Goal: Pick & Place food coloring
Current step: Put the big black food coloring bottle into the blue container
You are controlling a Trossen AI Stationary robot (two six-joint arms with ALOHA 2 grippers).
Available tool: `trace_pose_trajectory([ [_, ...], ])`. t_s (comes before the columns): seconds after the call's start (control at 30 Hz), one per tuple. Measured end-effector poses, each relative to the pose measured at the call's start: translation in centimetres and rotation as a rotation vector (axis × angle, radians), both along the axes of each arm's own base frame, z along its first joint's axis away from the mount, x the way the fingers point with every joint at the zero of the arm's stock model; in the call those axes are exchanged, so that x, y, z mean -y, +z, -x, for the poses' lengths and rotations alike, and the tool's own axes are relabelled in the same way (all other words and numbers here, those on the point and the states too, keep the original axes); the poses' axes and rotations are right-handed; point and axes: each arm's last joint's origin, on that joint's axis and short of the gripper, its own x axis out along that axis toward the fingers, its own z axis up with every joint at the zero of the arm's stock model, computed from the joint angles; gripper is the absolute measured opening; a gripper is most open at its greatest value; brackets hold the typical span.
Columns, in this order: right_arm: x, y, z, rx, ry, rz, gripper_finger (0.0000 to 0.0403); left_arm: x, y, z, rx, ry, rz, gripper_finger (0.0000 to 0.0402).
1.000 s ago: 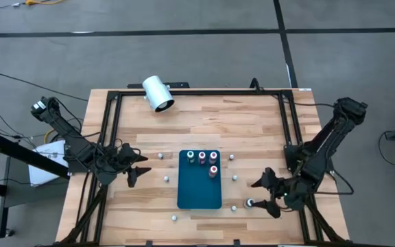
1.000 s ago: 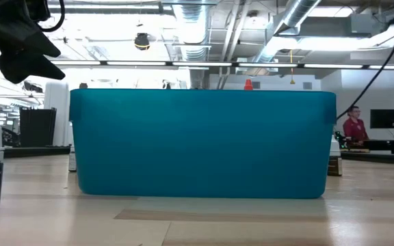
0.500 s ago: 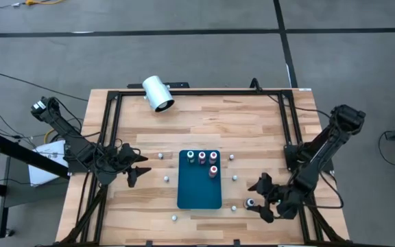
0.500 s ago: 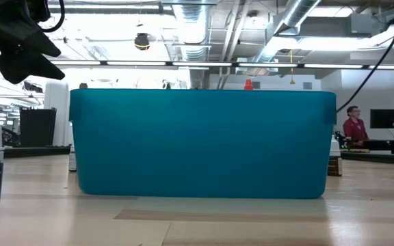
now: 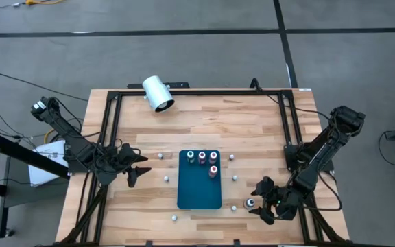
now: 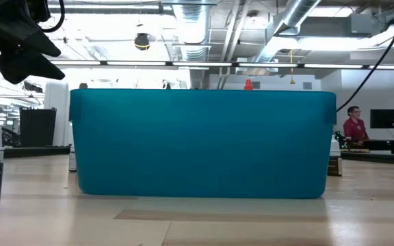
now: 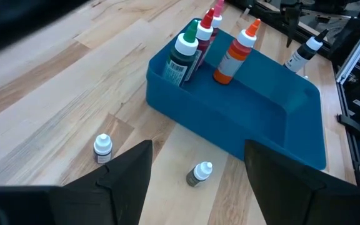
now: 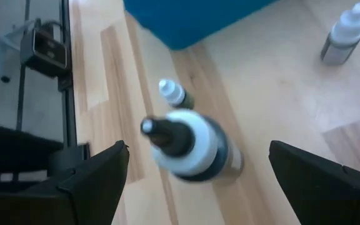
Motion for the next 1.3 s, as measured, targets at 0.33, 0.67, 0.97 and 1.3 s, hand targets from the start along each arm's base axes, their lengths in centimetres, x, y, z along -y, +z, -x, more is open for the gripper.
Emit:
trace_pose_trajectory([
  [0.33, 0.39, -0.02, -0.48, -0.01, -0.019, -0.006, 0.0374, 0.0, 0.0, 0.0, 0.0, 0.0, 0.0, 0.0242],
  [0.67, 0.75, -0.03, -0.9, -0.014, -0.039, -0.007, 0.0374, 0.0, 0.0, 0.0, 0.0, 0.0, 0.0, 0.0242],
  [0.97, 0.79, -0.06, -0.86, -0.018, -0.039, -0.002, 0.0361, 0.0, 0.0, 0.0, 0.0, 0.0, -0.001, 0.0242],
  [1.3, 0.79, -0.06, -0.87, -0.017, -0.04, -0.002, 0.0326, 0.0, 0.0, 0.0, 0.0, 0.0, -0.001, 0.0242],
])
